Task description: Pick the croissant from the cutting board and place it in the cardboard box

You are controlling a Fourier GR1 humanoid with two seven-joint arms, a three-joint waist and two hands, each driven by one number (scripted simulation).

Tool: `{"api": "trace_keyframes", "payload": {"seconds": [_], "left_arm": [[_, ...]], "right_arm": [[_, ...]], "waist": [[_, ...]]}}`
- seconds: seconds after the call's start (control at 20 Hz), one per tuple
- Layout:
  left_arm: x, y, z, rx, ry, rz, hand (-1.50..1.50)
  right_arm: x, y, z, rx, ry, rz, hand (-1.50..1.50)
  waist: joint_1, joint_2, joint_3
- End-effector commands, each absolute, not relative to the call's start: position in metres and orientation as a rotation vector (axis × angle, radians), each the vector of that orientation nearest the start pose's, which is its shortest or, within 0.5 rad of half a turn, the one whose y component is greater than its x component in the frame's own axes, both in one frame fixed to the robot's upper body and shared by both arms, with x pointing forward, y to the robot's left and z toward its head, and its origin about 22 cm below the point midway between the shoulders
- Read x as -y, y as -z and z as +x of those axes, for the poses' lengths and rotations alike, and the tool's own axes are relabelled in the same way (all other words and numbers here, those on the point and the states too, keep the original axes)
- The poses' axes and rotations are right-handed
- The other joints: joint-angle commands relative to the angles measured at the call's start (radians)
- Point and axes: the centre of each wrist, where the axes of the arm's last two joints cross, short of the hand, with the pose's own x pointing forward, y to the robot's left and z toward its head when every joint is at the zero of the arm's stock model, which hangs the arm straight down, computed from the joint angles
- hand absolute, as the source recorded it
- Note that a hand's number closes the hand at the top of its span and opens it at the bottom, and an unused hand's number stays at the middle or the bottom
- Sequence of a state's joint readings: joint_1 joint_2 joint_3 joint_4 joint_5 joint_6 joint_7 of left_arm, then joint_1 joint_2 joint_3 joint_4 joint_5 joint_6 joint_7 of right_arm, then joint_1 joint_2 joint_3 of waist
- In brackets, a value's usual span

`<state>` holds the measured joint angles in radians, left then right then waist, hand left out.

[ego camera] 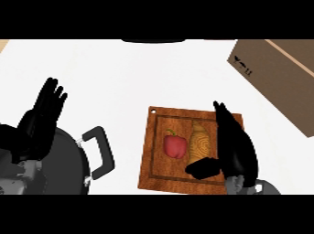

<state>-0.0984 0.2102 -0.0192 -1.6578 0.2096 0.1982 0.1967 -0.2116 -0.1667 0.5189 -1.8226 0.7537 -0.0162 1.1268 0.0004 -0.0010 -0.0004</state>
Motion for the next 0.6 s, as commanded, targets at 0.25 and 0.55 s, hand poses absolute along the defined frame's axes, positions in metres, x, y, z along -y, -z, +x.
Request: {"api": "trace_keyframes", "payload": {"seconds": [0.25, 0.55], "left_arm": [[-0.273, -0.050, 0.249, 1.538, -0.119, 0.079, 0.00], [-0.252, -0.054, 0.276, 1.533, -0.097, 0.078, 0.00]], "right_arm": [[0.107, -0.088, 0.229, 0.900, -0.602, -0.779, -1.50], [0.114, -0.071, 0.234, 0.891, -0.615, -0.753, -1.50]], "waist": [[0.001, 0.000, 0.000], [-0.004, 0.001, 0.000]]}}
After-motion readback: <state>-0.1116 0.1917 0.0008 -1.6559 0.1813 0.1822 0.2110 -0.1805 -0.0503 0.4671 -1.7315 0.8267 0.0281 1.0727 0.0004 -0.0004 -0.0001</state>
